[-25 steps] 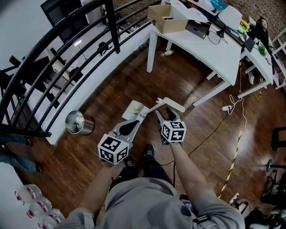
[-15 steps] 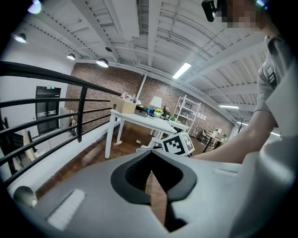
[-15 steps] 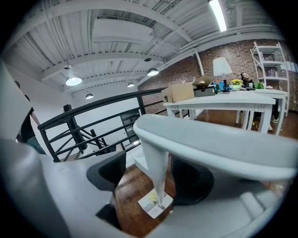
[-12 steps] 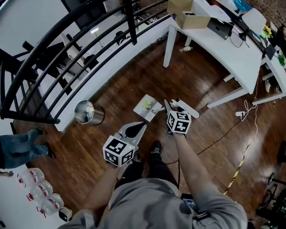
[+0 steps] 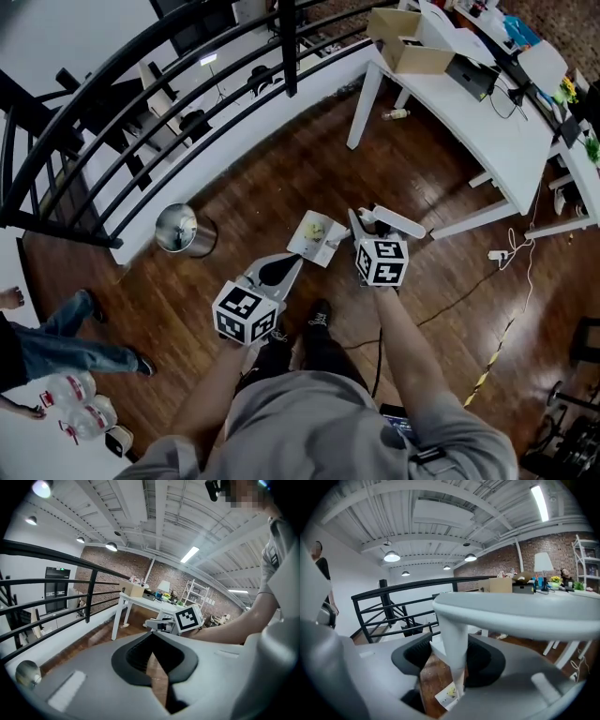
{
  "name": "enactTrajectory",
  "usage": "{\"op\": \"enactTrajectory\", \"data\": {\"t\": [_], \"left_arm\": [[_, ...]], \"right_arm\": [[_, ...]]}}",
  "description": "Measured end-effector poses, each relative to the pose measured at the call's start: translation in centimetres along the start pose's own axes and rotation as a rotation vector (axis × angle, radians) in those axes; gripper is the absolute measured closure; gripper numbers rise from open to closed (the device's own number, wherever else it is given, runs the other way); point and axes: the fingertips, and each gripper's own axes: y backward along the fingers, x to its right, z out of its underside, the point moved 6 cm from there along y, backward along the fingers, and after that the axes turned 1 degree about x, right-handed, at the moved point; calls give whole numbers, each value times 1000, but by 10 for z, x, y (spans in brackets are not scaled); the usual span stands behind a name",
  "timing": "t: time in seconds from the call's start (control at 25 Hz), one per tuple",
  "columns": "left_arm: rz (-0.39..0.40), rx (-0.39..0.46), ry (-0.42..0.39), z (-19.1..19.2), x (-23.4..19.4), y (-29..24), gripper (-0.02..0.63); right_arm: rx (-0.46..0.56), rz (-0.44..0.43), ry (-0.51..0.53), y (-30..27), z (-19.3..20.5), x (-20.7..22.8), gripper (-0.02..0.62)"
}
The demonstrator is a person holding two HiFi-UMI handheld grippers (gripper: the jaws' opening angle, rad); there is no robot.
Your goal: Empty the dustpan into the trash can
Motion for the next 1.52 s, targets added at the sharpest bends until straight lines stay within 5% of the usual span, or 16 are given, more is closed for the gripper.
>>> {"op": "enactTrajectory", "data": {"t": [0.4,0.76,1.08,1.52], "left_arm": [[-107,76,9,10,-10,58,600],[-308,119,30,17,-35,120,600],[-447,246,14,0,-75,207,600],[-545,352,-9,-10,-155,337,600]], "right_arm": [[89,-179,104,60,-57,-43,397],[177,-424,144,66,-123,-109,397],[282,-591,182,51,-195,-215,397],[372,-674,213,-3,-257,-375,397]]}}
